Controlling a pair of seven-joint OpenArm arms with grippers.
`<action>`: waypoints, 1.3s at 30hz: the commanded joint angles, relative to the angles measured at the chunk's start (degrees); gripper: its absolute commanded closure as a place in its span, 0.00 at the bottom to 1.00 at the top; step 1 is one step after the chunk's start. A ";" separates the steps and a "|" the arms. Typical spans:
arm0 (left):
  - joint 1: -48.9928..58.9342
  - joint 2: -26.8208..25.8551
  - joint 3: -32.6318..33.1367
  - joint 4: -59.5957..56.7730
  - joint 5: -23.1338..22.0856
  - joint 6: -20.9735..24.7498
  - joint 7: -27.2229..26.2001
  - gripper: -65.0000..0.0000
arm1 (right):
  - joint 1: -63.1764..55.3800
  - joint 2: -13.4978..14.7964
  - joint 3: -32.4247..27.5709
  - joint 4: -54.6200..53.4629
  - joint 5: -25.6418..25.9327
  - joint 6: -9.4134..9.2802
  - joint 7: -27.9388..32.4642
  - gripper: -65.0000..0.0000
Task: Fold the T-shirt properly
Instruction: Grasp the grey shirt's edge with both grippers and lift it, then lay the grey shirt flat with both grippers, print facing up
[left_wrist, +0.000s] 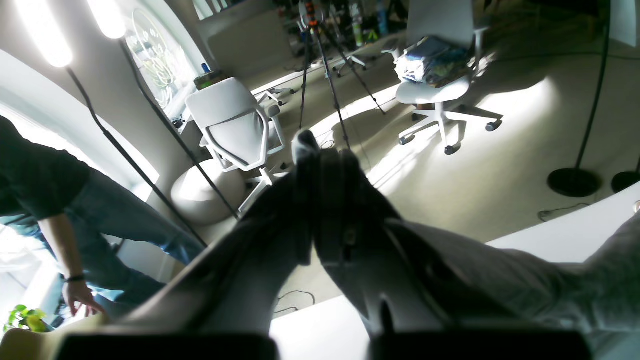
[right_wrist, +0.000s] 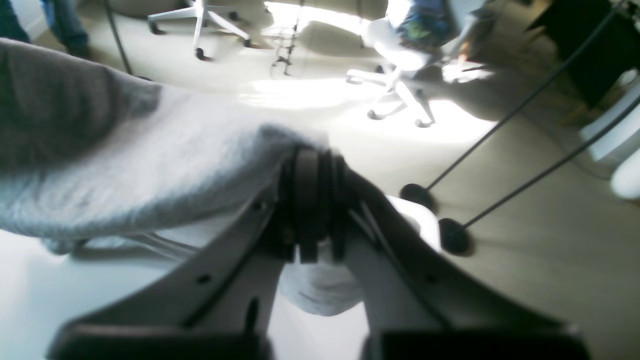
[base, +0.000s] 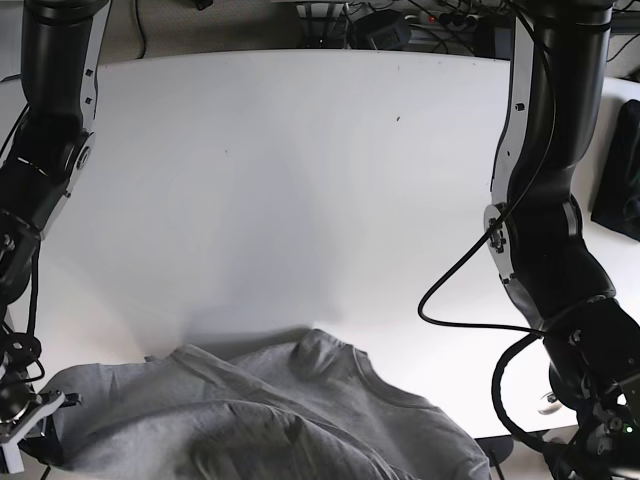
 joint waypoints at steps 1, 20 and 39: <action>1.78 -0.12 -1.51 0.88 -0.12 0.14 -0.63 1.00 | -3.70 0.51 3.90 5.70 0.29 0.15 -0.96 0.97; 57.78 -1.26 -9.69 24.18 -4.17 -10.98 -1.87 1.00 | -58.38 -23.13 1.53 24.95 11.11 2.61 -3.25 0.97; 67.27 -8.38 -16.19 28.75 -4.17 -10.98 1.30 0.54 | -59.35 -18.56 -18.87 24.87 11.11 2.08 -3.25 0.67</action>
